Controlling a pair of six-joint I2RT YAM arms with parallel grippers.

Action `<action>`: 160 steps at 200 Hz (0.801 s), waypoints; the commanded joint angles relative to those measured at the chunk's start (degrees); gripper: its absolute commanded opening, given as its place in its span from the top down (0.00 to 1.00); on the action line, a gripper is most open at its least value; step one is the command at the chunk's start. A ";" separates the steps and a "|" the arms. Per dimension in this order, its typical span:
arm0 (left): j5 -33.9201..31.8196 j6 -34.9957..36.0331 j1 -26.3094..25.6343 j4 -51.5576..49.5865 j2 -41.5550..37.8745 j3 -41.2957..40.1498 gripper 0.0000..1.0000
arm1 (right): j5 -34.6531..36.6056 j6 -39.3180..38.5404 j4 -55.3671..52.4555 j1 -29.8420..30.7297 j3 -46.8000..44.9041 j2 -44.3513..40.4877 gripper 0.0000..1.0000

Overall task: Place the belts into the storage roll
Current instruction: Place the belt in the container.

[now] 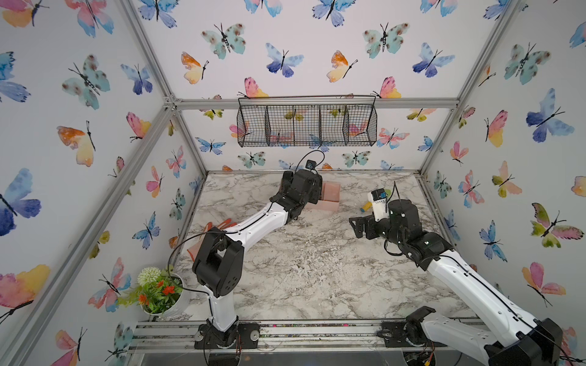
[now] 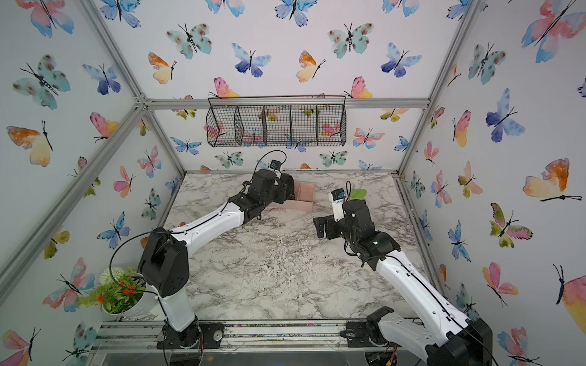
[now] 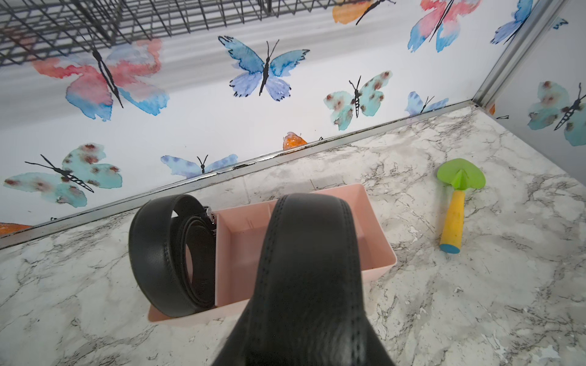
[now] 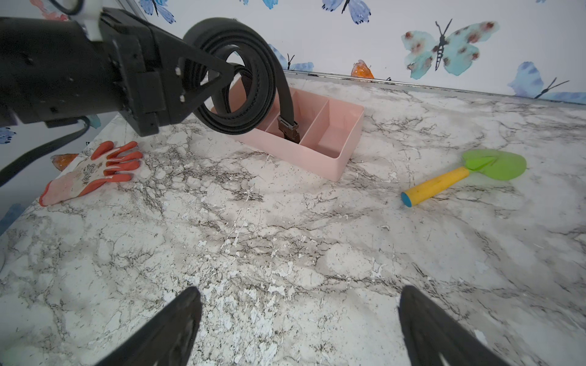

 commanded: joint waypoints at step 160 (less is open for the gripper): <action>-6.69 -0.75 1.14 15.62 14.72 4.41 0.71 | -2.19 0.44 1.25 -0.36 -3.27 0.33 0.01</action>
